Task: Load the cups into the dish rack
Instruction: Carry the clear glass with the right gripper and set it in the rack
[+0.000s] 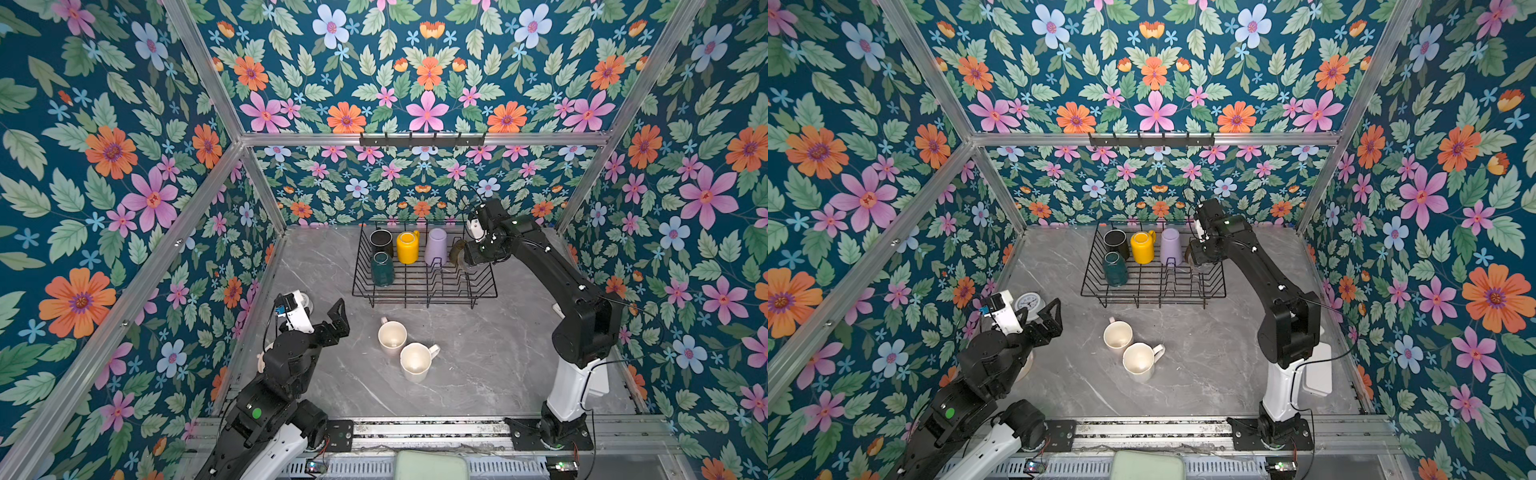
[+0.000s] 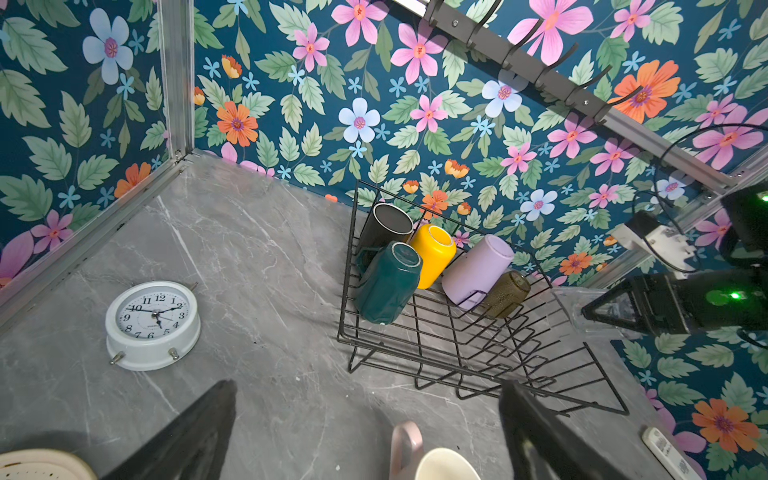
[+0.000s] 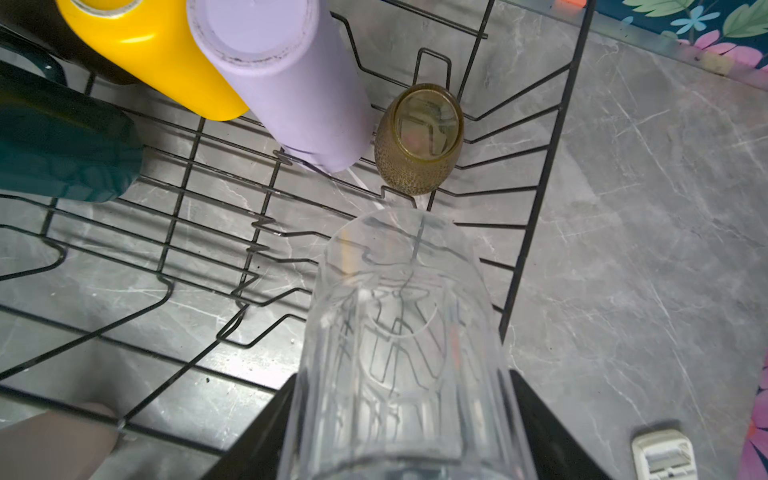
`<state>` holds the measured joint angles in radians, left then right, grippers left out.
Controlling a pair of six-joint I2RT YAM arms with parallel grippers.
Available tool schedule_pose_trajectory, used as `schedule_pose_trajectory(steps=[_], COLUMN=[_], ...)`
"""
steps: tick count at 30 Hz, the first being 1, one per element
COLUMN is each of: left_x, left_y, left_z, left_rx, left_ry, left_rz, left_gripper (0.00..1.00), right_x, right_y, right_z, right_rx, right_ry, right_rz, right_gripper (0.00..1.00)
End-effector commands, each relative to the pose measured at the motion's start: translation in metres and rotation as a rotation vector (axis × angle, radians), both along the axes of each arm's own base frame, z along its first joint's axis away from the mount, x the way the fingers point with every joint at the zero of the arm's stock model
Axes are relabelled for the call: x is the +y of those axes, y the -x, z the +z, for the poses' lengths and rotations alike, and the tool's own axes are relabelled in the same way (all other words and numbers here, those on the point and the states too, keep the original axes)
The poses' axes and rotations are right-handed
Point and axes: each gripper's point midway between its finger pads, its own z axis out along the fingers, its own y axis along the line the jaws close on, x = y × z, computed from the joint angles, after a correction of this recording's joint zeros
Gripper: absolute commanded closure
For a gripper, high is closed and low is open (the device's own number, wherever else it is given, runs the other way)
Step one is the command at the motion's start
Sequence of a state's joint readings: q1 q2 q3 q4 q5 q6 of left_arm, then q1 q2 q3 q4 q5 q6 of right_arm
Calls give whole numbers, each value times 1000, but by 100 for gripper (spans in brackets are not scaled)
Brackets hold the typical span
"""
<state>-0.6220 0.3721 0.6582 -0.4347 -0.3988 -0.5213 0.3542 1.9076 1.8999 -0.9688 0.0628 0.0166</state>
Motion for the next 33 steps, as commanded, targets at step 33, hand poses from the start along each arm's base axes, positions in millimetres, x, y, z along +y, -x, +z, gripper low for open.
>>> schedule_pose_trajectory(steps=[33], left_x=[13], left_y=[8], left_z=[-7], left_rx=[30], left_ry=[-5], left_rz=[44], left_gripper=[0], right_x=[2], right_y=[-34], right_z=[-76], right_rx=[160], right_ry=[112], right_rz=[24], right_gripper=[100])
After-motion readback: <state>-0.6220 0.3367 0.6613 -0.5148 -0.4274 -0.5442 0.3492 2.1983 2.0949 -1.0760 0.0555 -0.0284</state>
